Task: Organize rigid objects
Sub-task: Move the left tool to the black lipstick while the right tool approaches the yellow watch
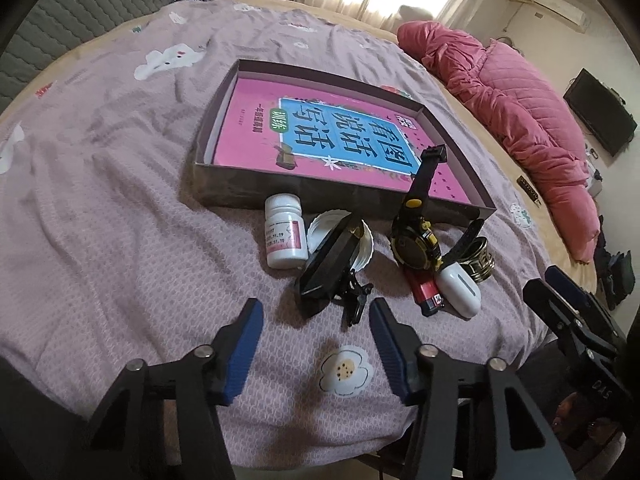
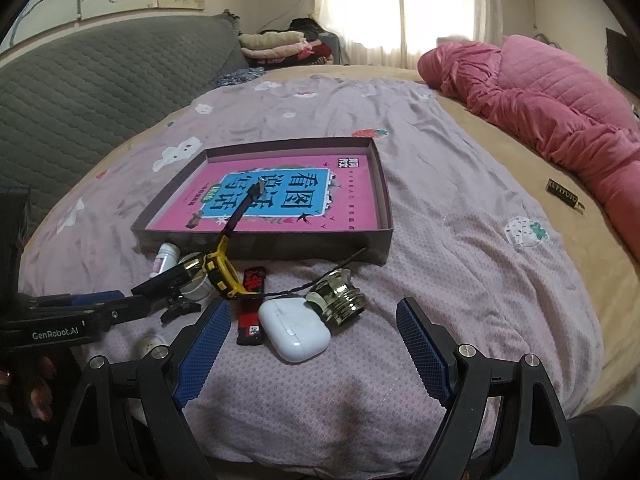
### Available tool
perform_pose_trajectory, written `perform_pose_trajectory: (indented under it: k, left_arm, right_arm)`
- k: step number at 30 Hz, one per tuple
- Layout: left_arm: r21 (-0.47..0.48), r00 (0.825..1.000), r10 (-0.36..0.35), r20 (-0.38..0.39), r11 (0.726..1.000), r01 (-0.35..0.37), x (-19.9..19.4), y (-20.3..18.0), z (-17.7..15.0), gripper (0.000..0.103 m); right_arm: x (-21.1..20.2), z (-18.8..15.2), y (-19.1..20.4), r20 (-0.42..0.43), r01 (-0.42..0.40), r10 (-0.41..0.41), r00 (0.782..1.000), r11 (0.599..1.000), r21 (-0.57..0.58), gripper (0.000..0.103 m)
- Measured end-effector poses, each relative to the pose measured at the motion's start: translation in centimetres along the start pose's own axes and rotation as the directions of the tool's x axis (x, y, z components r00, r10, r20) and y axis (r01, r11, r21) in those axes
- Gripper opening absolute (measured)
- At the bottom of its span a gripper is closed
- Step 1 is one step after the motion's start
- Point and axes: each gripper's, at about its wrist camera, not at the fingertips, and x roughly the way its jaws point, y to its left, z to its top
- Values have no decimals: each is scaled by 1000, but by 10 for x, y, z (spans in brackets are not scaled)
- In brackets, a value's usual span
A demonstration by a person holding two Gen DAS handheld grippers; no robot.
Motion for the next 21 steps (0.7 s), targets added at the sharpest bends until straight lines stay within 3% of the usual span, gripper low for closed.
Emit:
perform_pose_trajectory:
  k: [12,21]
  left_arm:
    - [-23,994,-102,-32,995,101,17,8,14,33]
    - [-8,981,-180,-69,984,180,29,1,21,30]
  right_arm:
    - [17,2,-8,-37,-2,2,999,1000,20,85]
    - [30,3,-19,-67,16,-12,998,998,61,85]
